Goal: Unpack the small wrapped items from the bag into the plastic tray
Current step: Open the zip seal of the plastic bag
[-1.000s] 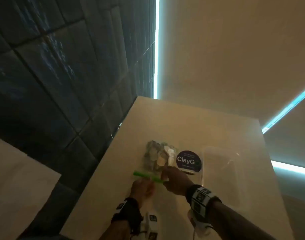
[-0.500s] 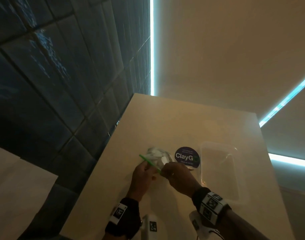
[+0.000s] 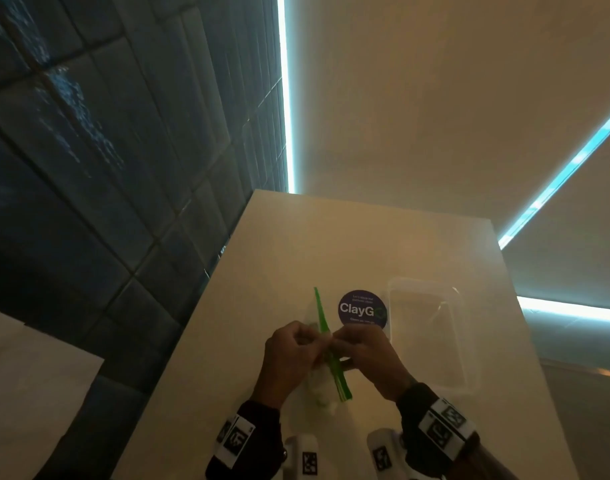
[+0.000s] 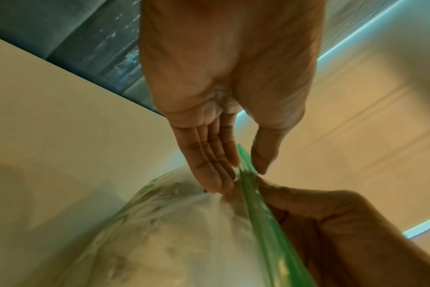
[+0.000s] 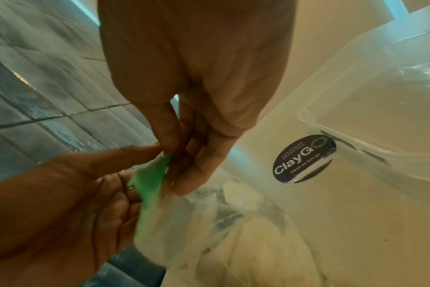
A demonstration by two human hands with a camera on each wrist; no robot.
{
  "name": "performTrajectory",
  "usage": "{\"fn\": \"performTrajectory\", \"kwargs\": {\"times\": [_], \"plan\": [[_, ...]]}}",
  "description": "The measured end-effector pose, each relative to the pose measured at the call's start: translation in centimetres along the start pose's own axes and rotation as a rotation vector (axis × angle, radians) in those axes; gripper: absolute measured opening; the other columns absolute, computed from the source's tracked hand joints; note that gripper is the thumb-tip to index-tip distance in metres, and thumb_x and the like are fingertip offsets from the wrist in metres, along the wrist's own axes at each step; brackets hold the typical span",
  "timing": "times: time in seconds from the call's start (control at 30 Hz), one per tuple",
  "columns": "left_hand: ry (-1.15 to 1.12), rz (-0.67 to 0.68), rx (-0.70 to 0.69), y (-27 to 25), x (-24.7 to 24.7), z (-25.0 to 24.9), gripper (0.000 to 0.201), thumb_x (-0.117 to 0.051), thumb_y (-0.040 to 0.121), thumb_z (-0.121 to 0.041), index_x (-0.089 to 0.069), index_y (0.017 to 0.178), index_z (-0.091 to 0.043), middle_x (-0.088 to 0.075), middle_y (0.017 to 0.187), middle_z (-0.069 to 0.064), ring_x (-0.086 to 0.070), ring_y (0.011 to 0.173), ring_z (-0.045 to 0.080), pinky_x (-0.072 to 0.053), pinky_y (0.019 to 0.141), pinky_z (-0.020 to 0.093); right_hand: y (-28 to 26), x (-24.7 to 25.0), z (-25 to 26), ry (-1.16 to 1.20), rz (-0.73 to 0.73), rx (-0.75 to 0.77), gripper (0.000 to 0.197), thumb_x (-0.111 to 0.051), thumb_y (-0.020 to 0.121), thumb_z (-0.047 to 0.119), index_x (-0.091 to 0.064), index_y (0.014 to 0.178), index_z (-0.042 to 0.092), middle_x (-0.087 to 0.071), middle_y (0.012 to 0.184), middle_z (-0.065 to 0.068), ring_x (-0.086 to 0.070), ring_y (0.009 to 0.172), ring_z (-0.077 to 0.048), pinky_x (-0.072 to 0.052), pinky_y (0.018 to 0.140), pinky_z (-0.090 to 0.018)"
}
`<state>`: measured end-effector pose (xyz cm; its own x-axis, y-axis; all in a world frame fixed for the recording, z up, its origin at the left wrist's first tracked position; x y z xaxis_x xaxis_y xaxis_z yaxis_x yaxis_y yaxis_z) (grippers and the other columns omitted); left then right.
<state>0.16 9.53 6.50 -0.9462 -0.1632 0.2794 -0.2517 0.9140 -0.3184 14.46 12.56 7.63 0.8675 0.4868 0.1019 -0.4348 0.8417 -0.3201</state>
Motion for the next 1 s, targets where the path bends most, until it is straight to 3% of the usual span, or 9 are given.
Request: {"fn": "performTrajectory", "kwargs": {"times": [0.1,0.23,0.33,0.57,0.77,0.9,1.0], "plan": [[0.019,0.025,0.054,-0.2,-0.5,0.5,0.026,-0.078,0.077,-0.039,-0.070,0.091,-0.020,-0.074,0.087,-0.002,-0.073,0.078,0.012,-0.062,0.072,0.033,-0.3,0.0,-1.0,-0.017,0.030,-0.042,0.016,-0.062,0.093,0.014,-0.068,0.097,0.000,-0.072,0.094,-0.014,-0.073,0.085,-0.024,-0.061,0.078,-0.042],[0.033,0.072,0.051,-0.6,-1.2,0.0,0.008,-0.071,0.086,-0.024,-0.071,0.089,-0.017,-0.074,0.086,0.000,-0.073,0.076,0.013,-0.062,0.071,0.032,-0.8,-0.3,-1.6,0.017,0.051,-0.060,0.016,-0.063,0.092,0.014,-0.068,0.097,-0.001,-0.072,0.094,-0.014,-0.073,0.084,-0.024,-0.061,0.077,-0.039],[0.035,0.107,0.020,-0.8,-1.5,-0.6,0.007,-0.065,0.090,-0.017,-0.071,0.089,-0.013,-0.073,0.085,0.002,-0.073,0.073,0.013,-0.062,0.069,0.029,-1.2,-0.4,-1.7,0.083,0.059,-0.057,0.013,-0.061,0.093,0.010,-0.067,0.095,-0.001,-0.072,0.095,-0.016,-0.072,0.086,-0.027,-0.060,0.077,-0.038],[-0.061,0.126,0.072,-1.4,-2.3,0.2,0.011,-0.063,0.092,-0.017,-0.070,0.089,-0.010,-0.074,0.080,0.006,-0.073,0.071,0.018,-0.062,0.072,0.038,-1.7,-0.1,-3.0,0.372,0.001,-0.139,0.013,-0.050,0.093,-0.002,-0.059,0.083,0.000,-0.065,0.088,-0.017,-0.066,0.085,-0.033,-0.056,0.086,-0.051],[-0.003,0.177,0.040,-1.7,-2.7,-0.2,0.011,-0.073,0.084,-0.028,-0.071,0.086,-0.017,-0.076,0.081,0.003,-0.074,0.072,0.017,-0.062,0.068,0.034,-1.7,-0.1,-3.1,0.346,0.024,-0.129,0.011,-0.052,0.092,-0.001,-0.061,0.085,-0.001,-0.066,0.092,-0.019,-0.066,0.090,-0.036,-0.056,0.087,-0.051],[0.018,0.187,0.048,-1.3,-2.4,0.0,0.003,-0.072,0.085,-0.017,-0.071,0.082,-0.017,-0.075,0.081,0.005,-0.074,0.072,0.019,-0.062,0.072,0.040,-1.8,-0.5,-3.1,0.345,0.058,-0.144,0.014,-0.051,0.093,-0.001,-0.063,0.086,0.000,-0.067,0.093,-0.018,-0.066,0.091,-0.033,-0.056,0.086,-0.047],[0.049,0.179,0.032,-1.3,-2.3,0.0,0.007,-0.069,0.086,-0.015,-0.070,0.080,-0.017,-0.074,0.082,0.005,-0.074,0.073,0.018,-0.062,0.070,0.036,-1.8,-0.8,-3.1,0.358,0.082,-0.146,0.013,-0.051,0.094,-0.001,-0.063,0.089,-0.002,-0.068,0.095,-0.018,-0.067,0.094,-0.034,-0.056,0.088,-0.049]]}}
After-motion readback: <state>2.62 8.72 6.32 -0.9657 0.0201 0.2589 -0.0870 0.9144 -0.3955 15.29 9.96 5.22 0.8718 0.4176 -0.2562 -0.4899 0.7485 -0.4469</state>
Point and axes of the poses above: each hand's wrist, its own y-axis towards the middle knuckle, its own x-axis out of the back of the hand, z = x × y, the point moved 10 cm from there along y, towards the middle knuckle
